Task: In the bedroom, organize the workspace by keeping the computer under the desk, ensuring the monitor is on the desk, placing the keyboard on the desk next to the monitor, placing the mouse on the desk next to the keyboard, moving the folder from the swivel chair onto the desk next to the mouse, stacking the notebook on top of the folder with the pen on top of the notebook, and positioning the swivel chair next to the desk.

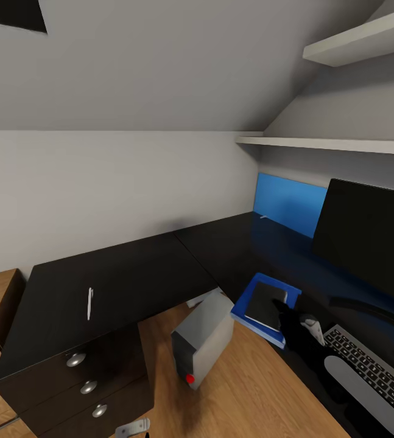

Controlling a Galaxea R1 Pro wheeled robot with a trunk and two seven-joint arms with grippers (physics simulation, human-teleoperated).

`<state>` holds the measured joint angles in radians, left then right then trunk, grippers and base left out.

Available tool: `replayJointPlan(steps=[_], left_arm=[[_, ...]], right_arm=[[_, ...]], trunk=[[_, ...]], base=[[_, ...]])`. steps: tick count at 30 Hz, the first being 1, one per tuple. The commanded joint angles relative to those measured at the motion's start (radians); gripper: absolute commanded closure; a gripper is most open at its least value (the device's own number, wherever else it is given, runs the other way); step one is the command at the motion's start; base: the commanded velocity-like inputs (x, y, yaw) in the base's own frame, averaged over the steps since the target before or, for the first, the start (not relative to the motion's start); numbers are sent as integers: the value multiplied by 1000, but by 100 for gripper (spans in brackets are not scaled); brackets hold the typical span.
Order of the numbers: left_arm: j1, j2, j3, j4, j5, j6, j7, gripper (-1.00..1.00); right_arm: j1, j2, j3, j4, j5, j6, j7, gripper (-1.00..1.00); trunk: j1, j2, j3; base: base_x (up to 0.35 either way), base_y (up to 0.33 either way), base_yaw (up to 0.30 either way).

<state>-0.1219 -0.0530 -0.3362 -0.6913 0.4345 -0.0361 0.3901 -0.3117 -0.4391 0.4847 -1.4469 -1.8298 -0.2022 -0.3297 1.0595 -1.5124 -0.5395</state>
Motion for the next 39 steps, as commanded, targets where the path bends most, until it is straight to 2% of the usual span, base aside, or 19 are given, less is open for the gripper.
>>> replayJointPlan(steps=[1, 28, 31, 36, 38, 39], left_arm=[[-1, 1, -6, -1, 10, -4, 7, -100], [-1, 1, -6, -1, 10, -6, 3, -100], [-1, 1, -5, -1, 10, -6, 4, -100], [-1, 1, -3, -1, 12, -4, 7, -100], [-1, 1, -2, 0, 13, -3, 8, -100], [-1, 1, -1, 2, 14, -1, 9, -100]], right_arm=[[-1, -1, 3, -1, -8, -8, -2, -100], [-1, -1, 4, 0, -8, -8, -2, -100], [-1, -1, 5, -2, -4, -9, -1, -100], [-1, -1, 8, -9, 17, -11, -4, -100], [-1, -1, 11, -16, 42, -12, -9, -100], [-1, -1, 16, -28, 77, -12, -16, -100]], trunk=[[0, -1, -1], [0, -1, -1], [-12, 20, 8], [-31, 55, 24], [-38, 69, 30], [-42, 76, 33]], base=[[0, 0, 0], [-25, -9, 0], [0, 0, 0], [0, 0, 0], [0, 0, 0], [0, 0, 0]])
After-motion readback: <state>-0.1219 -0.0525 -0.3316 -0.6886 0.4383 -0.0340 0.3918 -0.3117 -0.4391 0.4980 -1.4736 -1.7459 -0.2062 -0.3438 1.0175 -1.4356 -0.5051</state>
